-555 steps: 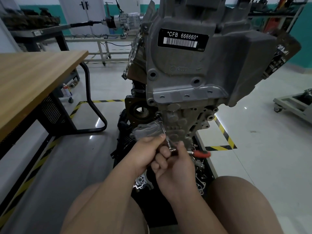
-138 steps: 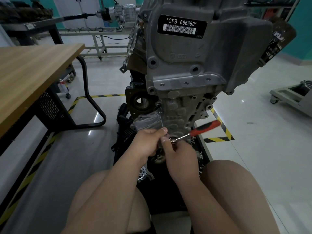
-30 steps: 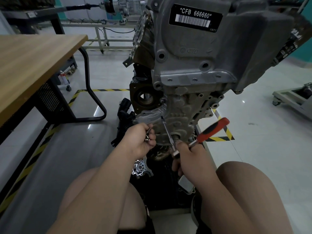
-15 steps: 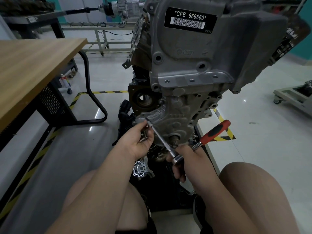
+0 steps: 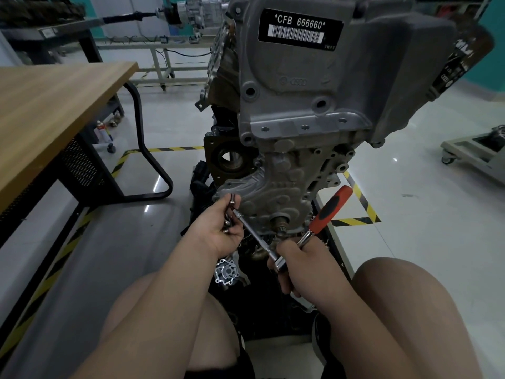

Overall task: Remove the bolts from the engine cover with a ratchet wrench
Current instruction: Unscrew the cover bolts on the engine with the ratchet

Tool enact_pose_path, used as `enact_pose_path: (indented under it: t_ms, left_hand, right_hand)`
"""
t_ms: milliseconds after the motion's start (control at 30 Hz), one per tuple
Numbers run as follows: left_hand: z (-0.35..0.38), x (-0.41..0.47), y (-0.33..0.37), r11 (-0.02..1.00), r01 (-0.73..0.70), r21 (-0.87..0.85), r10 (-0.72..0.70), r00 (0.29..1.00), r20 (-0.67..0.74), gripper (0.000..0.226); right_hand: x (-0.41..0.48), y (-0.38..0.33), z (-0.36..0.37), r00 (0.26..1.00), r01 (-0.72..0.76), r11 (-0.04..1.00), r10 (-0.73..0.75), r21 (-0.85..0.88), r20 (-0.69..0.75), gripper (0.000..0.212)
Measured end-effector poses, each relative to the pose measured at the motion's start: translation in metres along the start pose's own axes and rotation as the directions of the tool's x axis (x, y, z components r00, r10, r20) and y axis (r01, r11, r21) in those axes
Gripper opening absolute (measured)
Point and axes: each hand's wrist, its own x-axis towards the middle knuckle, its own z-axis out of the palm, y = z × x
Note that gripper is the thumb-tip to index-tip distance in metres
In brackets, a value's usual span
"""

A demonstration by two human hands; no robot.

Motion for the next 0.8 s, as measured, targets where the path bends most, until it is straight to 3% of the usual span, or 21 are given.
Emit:
enact_pose_path:
  t_ms: [233,800]
  left_hand:
    - [-0.002,0.003,-0.001,0.999,-0.02,0.042,0.018,0.999,0.033,0.03]
    - [-0.006,0.017,-0.002,0.991,-0.126,0.04,0.127,0.991,-0.032,0.021]
  right_hand:
    - [0.001,-0.001,0.003,0.999,-0.029,0.996,0.031,0.084,-0.016,0.036]
    - [0.0,0.005,0.028,0.999,-0.001,0.972,0.01,0.234,-0.039,0.039]
